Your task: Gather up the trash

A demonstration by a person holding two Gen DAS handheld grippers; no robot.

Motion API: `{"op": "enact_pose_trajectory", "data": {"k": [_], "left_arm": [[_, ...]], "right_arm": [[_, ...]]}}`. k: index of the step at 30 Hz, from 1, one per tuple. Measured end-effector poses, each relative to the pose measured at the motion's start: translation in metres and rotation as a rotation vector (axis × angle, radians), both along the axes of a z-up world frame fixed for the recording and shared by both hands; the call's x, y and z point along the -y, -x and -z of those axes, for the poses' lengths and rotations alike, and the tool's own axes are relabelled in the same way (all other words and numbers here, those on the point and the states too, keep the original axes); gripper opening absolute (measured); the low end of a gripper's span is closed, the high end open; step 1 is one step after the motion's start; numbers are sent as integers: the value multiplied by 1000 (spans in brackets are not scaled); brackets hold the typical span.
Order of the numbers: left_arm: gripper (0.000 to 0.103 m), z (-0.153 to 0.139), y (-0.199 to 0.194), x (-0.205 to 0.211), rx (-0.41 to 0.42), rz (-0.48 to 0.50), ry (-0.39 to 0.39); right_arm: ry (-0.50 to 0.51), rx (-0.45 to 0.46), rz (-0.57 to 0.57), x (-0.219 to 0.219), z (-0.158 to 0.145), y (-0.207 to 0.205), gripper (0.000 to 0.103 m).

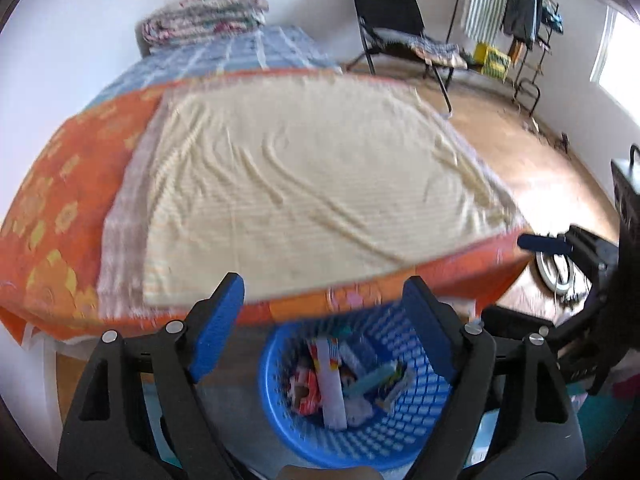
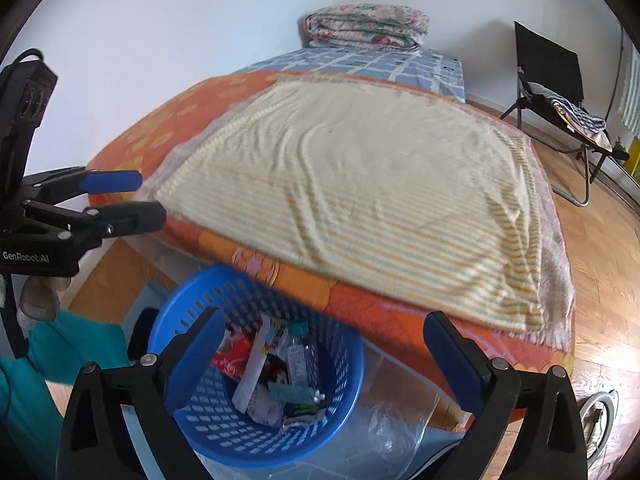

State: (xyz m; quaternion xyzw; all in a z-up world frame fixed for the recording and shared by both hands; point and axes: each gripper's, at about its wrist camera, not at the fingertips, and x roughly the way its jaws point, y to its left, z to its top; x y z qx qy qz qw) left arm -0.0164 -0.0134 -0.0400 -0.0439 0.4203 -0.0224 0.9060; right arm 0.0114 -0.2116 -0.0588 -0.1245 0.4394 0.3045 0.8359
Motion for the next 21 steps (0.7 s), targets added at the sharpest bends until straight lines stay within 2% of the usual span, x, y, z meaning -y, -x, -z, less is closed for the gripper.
{"op": "enact_pose_trajectory", "data": {"k": [8, 15, 21], "left_arm": [[88, -44, -28, -1, 118, -31, 6], [95, -74, -49, -4, 215, -67, -7], [96, -88, -61, -2, 249, -76, -25]], "right_arm": [[-119, -26, 66, 10, -36, -35, 102], [-167, 6, 109, 17, -70, -71, 102], [-224, 43, 134, 20, -93, -100, 103]]}}
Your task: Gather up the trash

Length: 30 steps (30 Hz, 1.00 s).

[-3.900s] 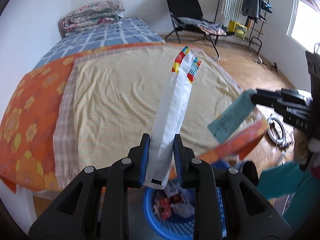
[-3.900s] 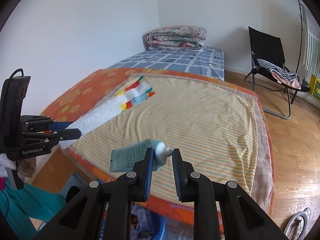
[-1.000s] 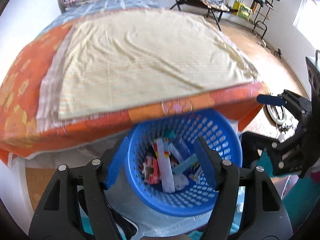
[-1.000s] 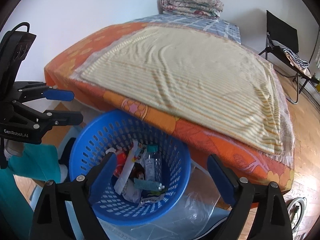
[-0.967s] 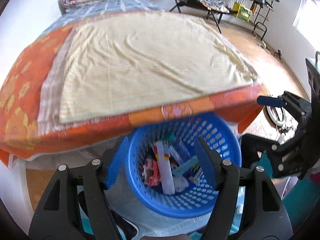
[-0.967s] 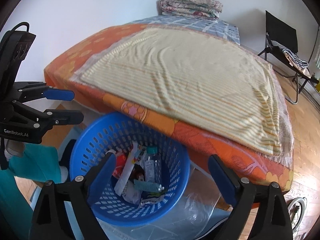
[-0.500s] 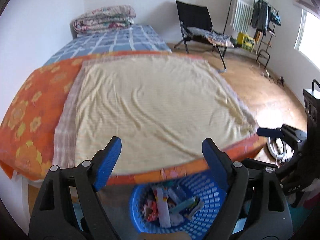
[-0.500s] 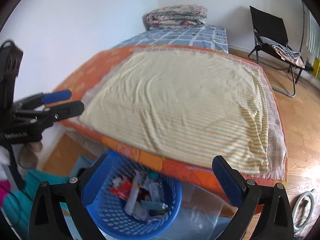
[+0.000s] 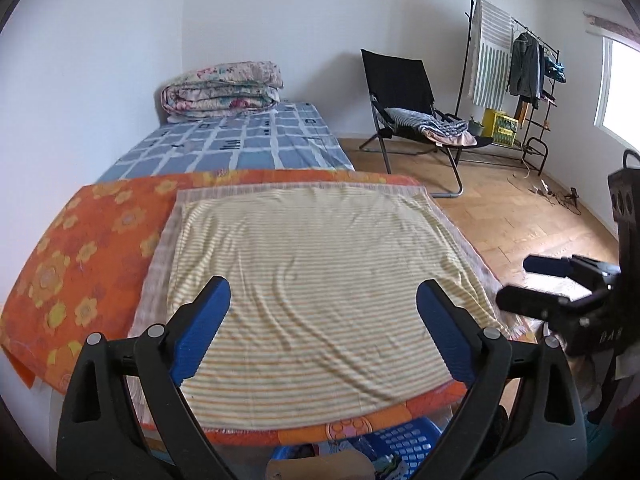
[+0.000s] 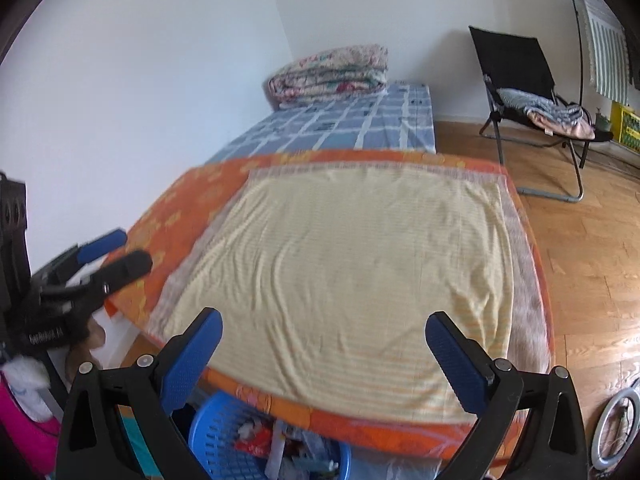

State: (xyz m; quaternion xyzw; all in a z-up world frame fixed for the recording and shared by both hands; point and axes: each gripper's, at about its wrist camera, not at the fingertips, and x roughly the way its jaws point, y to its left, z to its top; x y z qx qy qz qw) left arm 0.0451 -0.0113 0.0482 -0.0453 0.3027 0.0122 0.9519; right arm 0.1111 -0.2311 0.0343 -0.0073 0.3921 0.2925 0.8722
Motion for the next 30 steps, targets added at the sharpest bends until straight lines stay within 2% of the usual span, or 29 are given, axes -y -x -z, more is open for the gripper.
{"op": "enact_pose_trajectory", "data": {"k": [5, 11, 16, 30], "left_arm": [[97, -5, -7, -1, 14, -25, -16], [101, -4, -13, -2, 20, -51, -28], [102, -5, -14, -4, 36, -81, -7], [102, 0, -13, -9, 10, -101, -4]], "right_arm": [[-20, 47, 6, -4, -10, -17, 103], [12, 100, 2, -12, -11, -25, 103], [-5, 74, 13, -13, -8, -32, 103], [-11, 14, 30, -18, 5, -40, 103]]}}
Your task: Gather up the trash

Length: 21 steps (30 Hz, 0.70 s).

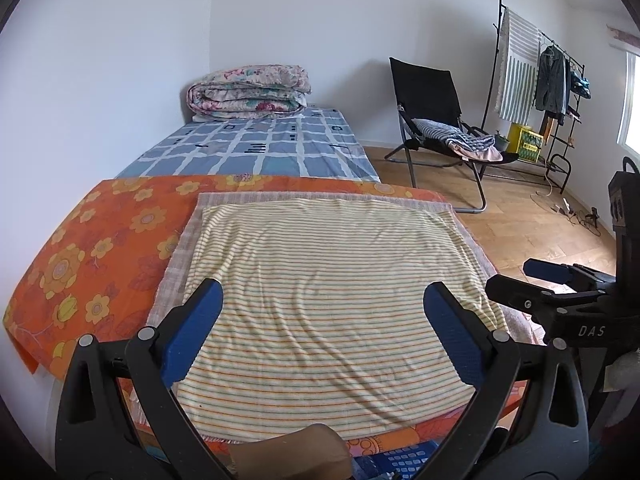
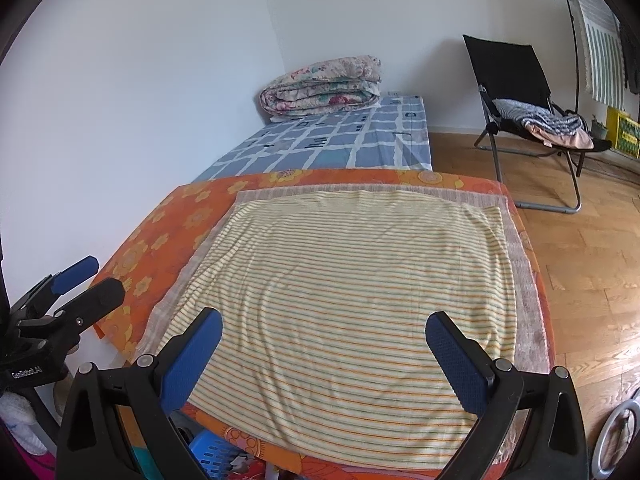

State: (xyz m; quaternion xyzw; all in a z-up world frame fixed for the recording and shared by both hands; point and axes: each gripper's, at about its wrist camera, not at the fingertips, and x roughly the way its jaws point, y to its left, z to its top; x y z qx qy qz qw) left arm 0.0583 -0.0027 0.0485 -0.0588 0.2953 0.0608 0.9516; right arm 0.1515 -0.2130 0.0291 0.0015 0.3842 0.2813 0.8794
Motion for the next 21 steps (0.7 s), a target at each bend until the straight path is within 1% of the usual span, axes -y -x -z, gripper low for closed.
{"op": "enact_pose_trajectory", "data": {"k": [3, 9, 21], "left_arm": [[102, 0, 0, -1, 2, 5, -6], [102, -1, 2, -3, 7, -2, -4], [102, -1, 3, -3, 7, -1, -8]], "right_arm": [[-8, -11, 8, 1, 1, -1, 103], [-6, 1, 11, -1, 0, 1, 103], [0, -12, 14, -1, 2, -1, 103]]}}
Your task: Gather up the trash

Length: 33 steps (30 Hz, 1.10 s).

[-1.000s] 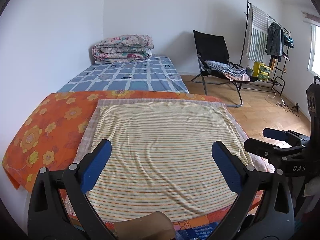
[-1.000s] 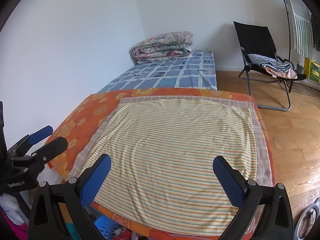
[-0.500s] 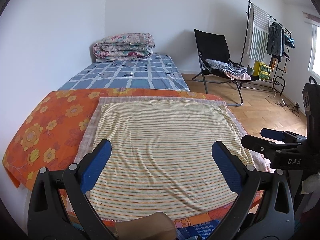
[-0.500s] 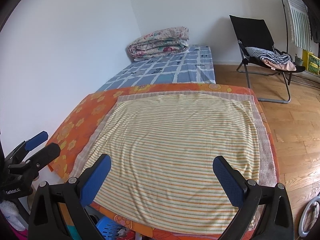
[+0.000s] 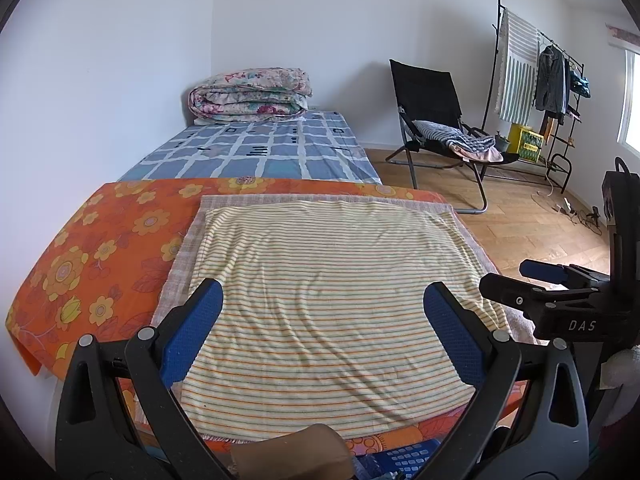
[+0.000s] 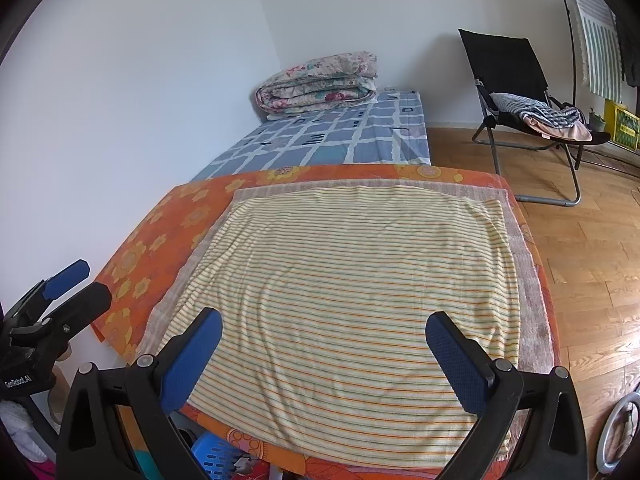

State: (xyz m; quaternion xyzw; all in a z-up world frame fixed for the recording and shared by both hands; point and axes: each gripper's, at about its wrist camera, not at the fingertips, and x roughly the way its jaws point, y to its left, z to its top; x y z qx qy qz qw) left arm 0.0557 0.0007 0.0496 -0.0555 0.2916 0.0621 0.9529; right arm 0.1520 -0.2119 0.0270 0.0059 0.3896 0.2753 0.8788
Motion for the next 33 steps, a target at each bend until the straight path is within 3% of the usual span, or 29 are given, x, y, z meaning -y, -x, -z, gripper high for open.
{"op": "enact_pose_trajectory", "data": {"k": [33], "left_arm": [[102, -1, 1, -3, -3, -7, -9]], "right_arm": [[0, -42, 7, -1, 10, -3, 103]]}}
